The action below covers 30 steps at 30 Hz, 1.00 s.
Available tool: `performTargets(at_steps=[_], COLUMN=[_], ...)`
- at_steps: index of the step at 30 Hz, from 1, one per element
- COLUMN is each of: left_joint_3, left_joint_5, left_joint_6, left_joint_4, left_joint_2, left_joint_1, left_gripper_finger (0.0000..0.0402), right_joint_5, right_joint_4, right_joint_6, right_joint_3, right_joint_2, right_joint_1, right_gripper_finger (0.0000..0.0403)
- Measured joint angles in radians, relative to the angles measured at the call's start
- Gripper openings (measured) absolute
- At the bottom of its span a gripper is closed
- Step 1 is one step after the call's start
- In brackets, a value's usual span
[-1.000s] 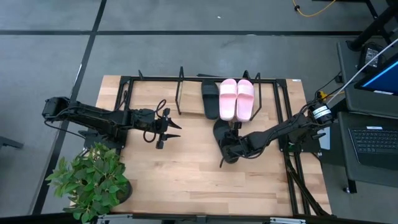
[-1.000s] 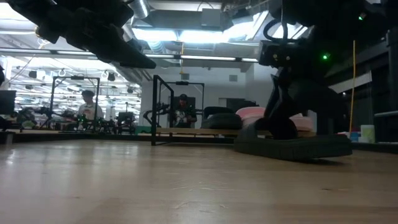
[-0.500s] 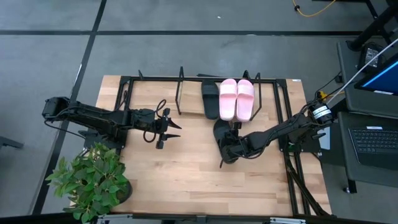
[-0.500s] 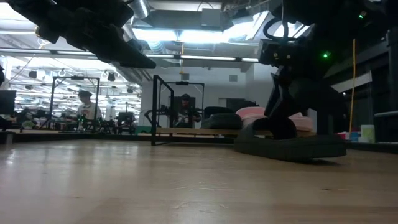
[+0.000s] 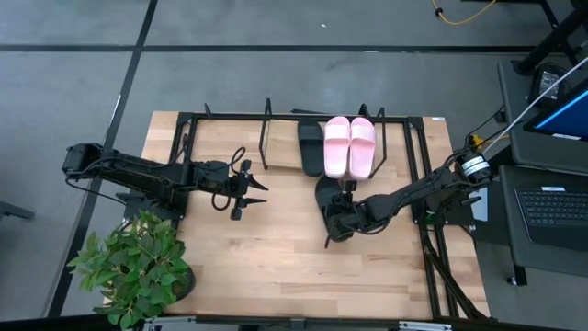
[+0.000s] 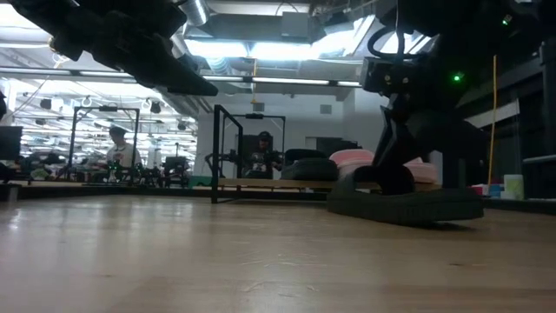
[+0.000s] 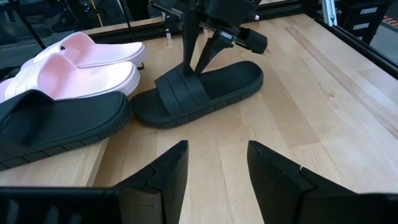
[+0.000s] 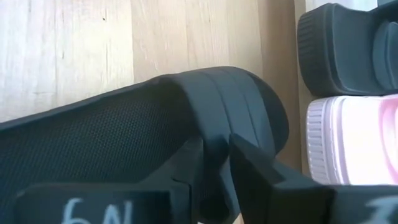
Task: Pick and place slides into the shelf
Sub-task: Put the black slide on the shelf
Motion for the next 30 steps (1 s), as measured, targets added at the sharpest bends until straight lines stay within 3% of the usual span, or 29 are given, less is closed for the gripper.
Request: performTargets(at_steps=[20,30], left_joint_3=[0.000,0.000], left_joint_5=[0.000,0.000], left_joint_6=[-0.001,0.002], left_joint_4=[0.000,0.000], left_joint_2=[0.000,0.000], left_joint_1=[0.000,0.000], left_gripper_finger=[0.0157,0.0157], right_joint_5=[-0.006,-0.007], right_joint_4=[-0.002,-0.003], right_joint_6=[-0.001,0.002], right_joint_3=[0.000,0.000], right_joint_2=[0.000,-0.001], right_joint_1=[-0.002,-0.002], right_gripper_finger=[0.0058,0.0087])
